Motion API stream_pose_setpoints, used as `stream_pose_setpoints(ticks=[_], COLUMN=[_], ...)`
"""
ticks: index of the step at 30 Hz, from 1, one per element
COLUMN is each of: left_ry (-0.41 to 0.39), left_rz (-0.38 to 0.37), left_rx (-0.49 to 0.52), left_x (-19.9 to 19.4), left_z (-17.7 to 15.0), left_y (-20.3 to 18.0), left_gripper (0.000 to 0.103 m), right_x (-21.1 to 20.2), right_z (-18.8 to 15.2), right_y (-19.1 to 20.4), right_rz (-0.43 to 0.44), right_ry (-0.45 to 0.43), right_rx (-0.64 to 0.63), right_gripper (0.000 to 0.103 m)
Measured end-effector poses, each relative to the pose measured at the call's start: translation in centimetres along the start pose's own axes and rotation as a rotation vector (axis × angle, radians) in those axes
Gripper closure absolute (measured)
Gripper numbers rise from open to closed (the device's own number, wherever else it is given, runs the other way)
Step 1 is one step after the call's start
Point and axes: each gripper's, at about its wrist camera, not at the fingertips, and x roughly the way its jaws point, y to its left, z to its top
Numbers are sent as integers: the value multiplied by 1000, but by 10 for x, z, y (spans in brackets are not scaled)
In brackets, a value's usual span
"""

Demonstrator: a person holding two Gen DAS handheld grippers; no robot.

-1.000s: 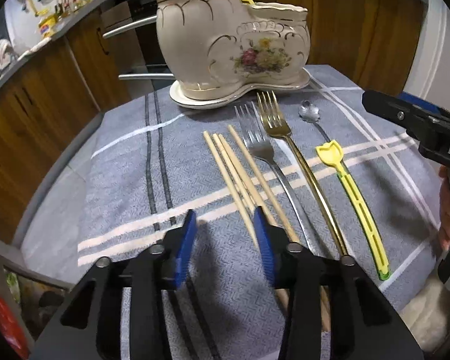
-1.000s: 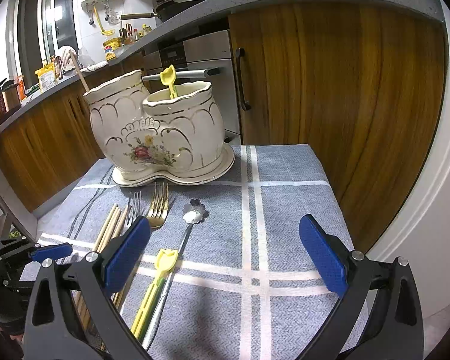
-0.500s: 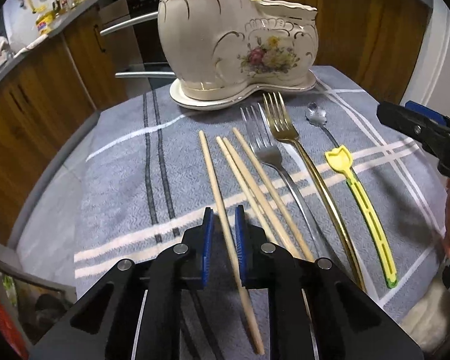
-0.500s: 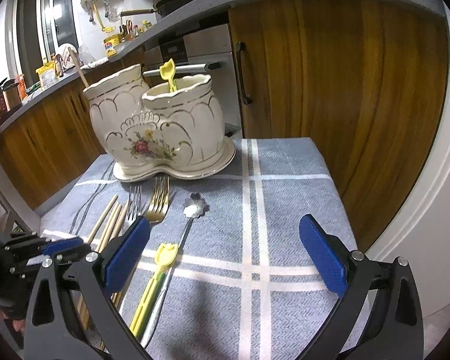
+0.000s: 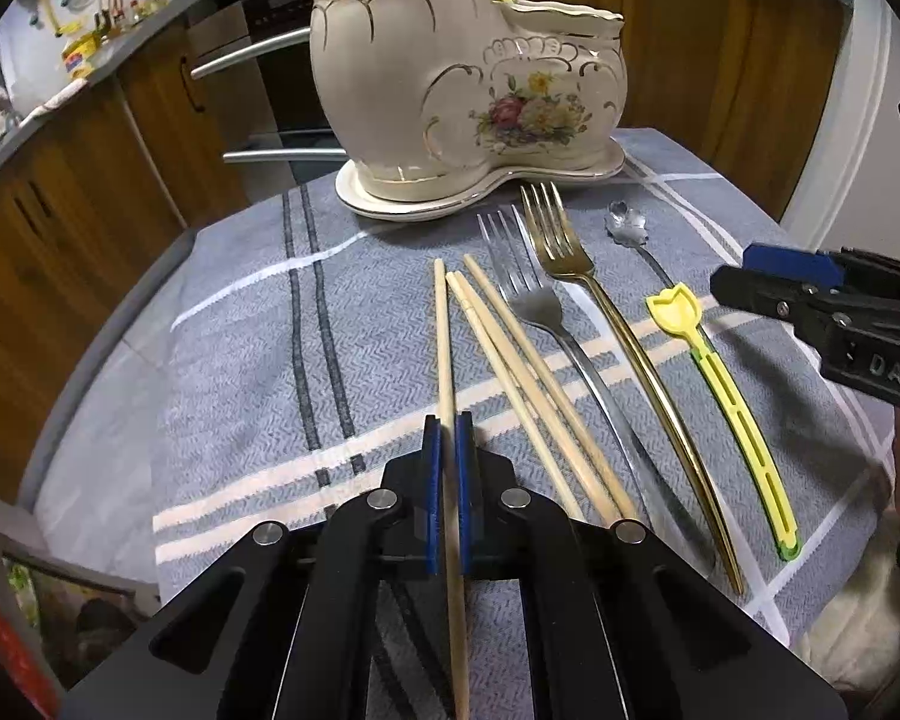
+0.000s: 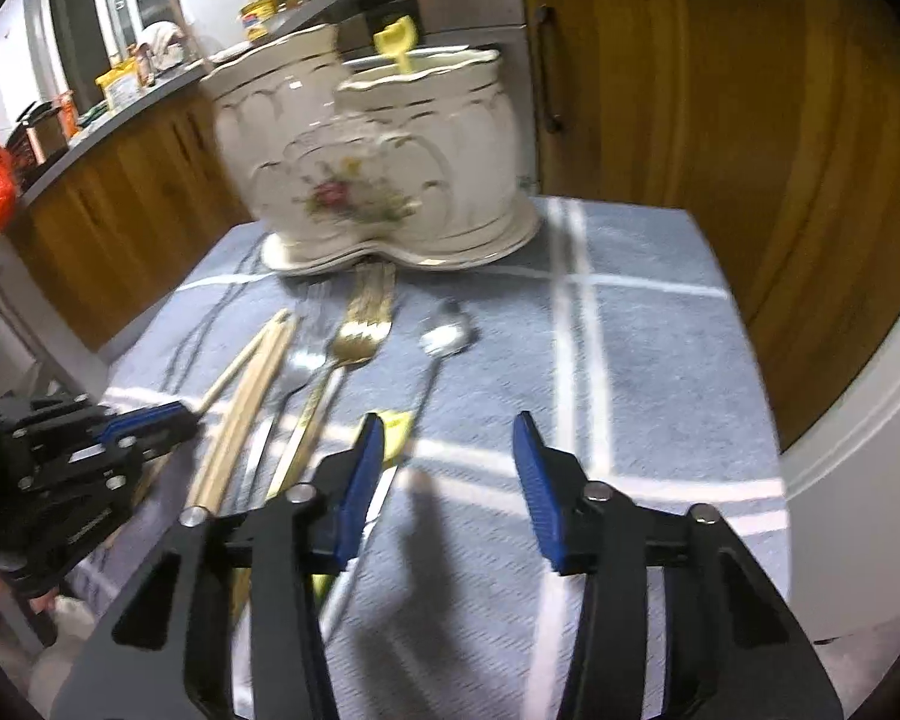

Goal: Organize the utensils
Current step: 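Grasp another wooden chopstick with the left tool while the right tool grasps the second yellow spoon, then drop the chopstick into the tall holder while the right tool drops the yellow spoon into the short holder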

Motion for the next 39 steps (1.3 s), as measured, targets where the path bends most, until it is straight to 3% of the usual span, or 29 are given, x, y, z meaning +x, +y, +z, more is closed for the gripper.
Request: stream_pose_setpoints(ticks=[2, 6, 9, 11, 13, 16, 18, 24, 31, 39], left_ry=[0, 0, 0, 0, -1, -2, -3, -21, -122, -332], left_rz=[-6, -15, -16, -15, -14, -13, -16, -45, -71, -158], left_rx=[-2, 0, 2, 5, 7, 7, 4, -10, -50, -63], left_x=[0, -1, -1, -1, -1, -1, -1, -5, -28, -64], left_z=[-1, -2, -1, -2, -2, -2, -2, -1, 5, 13], left_y=[1, 2, 2, 1, 1, 1, 1, 5, 16, 23], left_gripper=[98, 98, 98, 98, 98, 98, 98, 98, 98, 98], right_x=[-4, -1, 4, 8, 9, 10, 7, -4, -28, -52], right_z=[-4, -15, -21, -24, -25, -25, -24, -17, -9, 7], right_y=[11, 30, 39, 43, 45, 44, 40, 31, 24, 14], right_rz=[33, 18, -2, -22, -34, -41, -37, -10, 45, 33], right_ry=[12, 36, 52, 59, 52, 45, 35, -16, -140, -320], right_rx=[-32, -96, -133, -155, -170, -174, -153, -109, -57, -15], right_gripper=[64, 66, 70, 80, 81, 85, 94, 94, 94, 95])
